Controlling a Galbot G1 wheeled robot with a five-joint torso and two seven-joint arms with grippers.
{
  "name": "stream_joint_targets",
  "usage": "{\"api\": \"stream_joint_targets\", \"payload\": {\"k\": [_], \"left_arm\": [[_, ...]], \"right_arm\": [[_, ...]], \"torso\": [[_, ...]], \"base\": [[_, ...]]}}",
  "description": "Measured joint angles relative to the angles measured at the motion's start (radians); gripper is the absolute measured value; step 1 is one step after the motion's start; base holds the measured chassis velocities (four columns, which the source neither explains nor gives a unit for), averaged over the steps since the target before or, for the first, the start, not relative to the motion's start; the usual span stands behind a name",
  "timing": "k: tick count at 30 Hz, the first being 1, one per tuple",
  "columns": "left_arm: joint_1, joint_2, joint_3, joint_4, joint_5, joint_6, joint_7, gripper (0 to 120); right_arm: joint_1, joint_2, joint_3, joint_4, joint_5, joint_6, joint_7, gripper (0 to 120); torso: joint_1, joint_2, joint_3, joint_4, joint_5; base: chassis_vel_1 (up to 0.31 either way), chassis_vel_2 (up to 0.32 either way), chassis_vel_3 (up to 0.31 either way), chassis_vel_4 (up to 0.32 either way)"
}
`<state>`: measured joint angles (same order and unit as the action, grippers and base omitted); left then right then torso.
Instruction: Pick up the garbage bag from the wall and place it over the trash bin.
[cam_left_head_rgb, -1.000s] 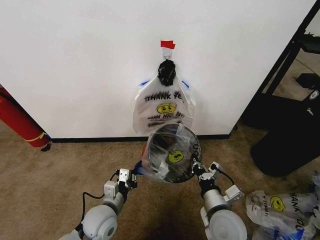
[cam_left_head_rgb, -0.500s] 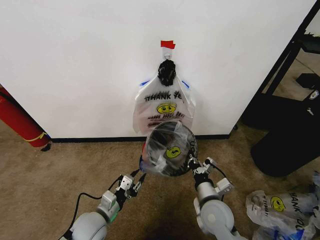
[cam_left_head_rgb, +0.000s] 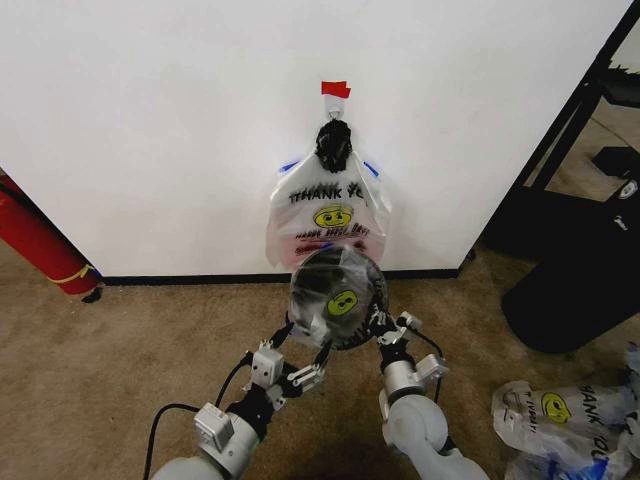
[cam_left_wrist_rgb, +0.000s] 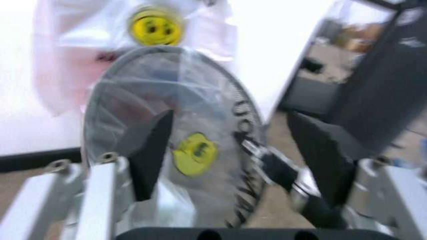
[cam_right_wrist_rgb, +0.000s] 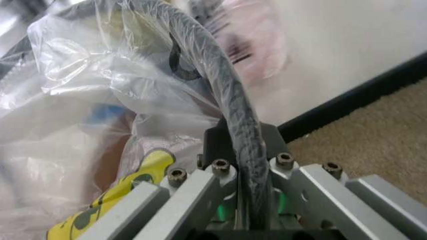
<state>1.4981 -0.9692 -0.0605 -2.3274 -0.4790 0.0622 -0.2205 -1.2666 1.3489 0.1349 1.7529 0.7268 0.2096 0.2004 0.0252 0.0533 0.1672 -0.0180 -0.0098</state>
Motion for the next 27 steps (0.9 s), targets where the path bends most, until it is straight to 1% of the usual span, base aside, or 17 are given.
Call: {"api": "stream_joint_targets", "payload": {"k": [1,2,4,5,6,7,8,10,12,14,15,16,18,20,21,23,27], "left_arm": [[-0.017,-0.007,0.009,0.0,-0.005,0.018,-0.025,64],[-0.017,-0.007,0.009,0.0,-0.005,0.018,-0.025,64],[-0.037,-0.014,0.018,0.003,-0.006,0.041,-0.058,52],[-0.046,-0.018,0.022,0.006,-0.006,0.052,-0.072,51],[-0.081,-0.029,0.036,0.025,-0.005,0.094,-0.133,41],[-0.095,-0.033,0.043,0.034,-0.002,0.111,-0.159,38],[-0.095,-0.033,0.043,0.034,-0.002,0.111,-0.159,38],[-0.13,-0.043,0.067,0.061,0.026,0.155,-0.216,30],[-0.153,-0.049,0.087,0.08,0.061,0.182,-0.242,22],[-0.185,-0.056,0.12,0.09,0.072,0.247,-0.308,11],[-0.185,-0.056,0.12,0.09,0.072,0.247,-0.308,11],[-0.198,-0.058,0.129,0.091,0.069,0.281,-0.339,8],[-0.241,-0.054,0.154,0.09,0.022,0.363,-0.421,0],[-0.288,-0.042,0.179,0.082,-0.043,0.436,-0.491,0],[-0.288,-0.042,0.179,0.082,-0.043,0.436,-0.491,0],[-0.331,-0.039,0.202,0.082,-0.104,0.495,-0.562,0],[-0.373,-0.034,0.226,0.099,-0.138,0.531,-0.603,0]], "right_arm": [[-0.002,-0.001,-0.005,-0.002,-0.014,0.004,-0.005,0],[-0.002,-0.001,-0.005,-0.002,-0.014,0.004,-0.005,0],[-0.004,-0.003,-0.01,-0.003,-0.031,0.008,-0.011,0],[-0.005,-0.004,-0.012,-0.004,-0.039,0.011,-0.013,0],[-0.008,-0.006,-0.02,-0.004,-0.07,0.019,-0.022,0],[-0.01,-0.007,-0.025,-0.004,-0.088,0.025,-0.028,0],[-0.01,-0.007,-0.025,-0.004,-0.088,0.025,-0.028,0],[-0.013,-0.011,-0.037,-0.007,-0.148,0.043,-0.05,0],[-0.014,-0.02,-0.049,-0.014,-0.203,0.056,-0.084,0],[-0.013,-0.033,-0.068,-0.017,-0.25,0.054,-0.122,0],[-0.013,-0.033,-0.068,-0.017,-0.25,0.054,-0.122,0],[-0.011,-0.034,-0.074,-0.017,-0.261,0.05,-0.127,0],[-0.008,-0.034,-0.086,-0.016,-0.295,0.04,-0.144,0],[-0.004,-0.03,-0.09,-0.013,-0.313,0.033,-0.155,0],[-0.004,-0.03,-0.09,-0.013,-0.313,0.033,-0.155,0],[-0.003,-0.035,-0.086,0.001,-0.313,0.01,-0.157,0],[-0.004,-0.058,-0.079,0.032,-0.314,-0.031,-0.166,0]], "torso": [[0.0,0.0,0.0,0.0,0.0001],[0.0,0.0,0.0,0.0,0.0001],[0.0,0.0,0.0,-0.0001,0.0],[0.0,0.0,0.0,-0.0001,-0.0001],[0.0,0.0,0.0,-0.0003,-0.0002],[0.0,0.0,0.0,-0.0003,-0.0004],[0.0,0.0,0.0,-0.0003,-0.0004],[0.0,0.0,0.0,-0.0002,-0.0002],[0.0,0.0,0.0,-0.0001,-0.0002],[0.0,0.0,0.0,-0.0001,-0.0003],[0.0,0.0,0.0,-0.0001,-0.0003],[0.0,0.0,0.0,0.0,-0.0002],[0.0,0.0,0.0,-0.0001,-0.0003],[0.0,0.0,0.0,0.0,-0.0001],[0.0,0.0,0.0,0.0,-0.0001],[0.0,0.0,0.0,-0.0001,-0.0001],[0.0,0.0,0.0,-0.0001,-0.0001]], "base": [[0.0,0.0,0.0,0.0],[0.0,0.0,0.0,0.0],[0.0,0.0,0.0,0.0],[0.0,0.0,0.0,0.0],[0.0,0.0,0.0,0.0],[0.0,0.0,0.0,0.0],[0.0,0.0,0.0,0.0],[0.0,0.0,0.0,0.0],[0.0,0.0,0.0,0.0],[0.0,0.0,0.0,0.0],[0.0,0.0,0.0,0.0],[0.0,0.0,0.0,0.0],[0.0,0.0,0.0,0.0],[0.0,0.0,0.0,0.0],[0.0,0.0,0.0,0.0],[0.0,0.0,0.0,0.0],[0.0,0.0,0.0,0.0]]}}
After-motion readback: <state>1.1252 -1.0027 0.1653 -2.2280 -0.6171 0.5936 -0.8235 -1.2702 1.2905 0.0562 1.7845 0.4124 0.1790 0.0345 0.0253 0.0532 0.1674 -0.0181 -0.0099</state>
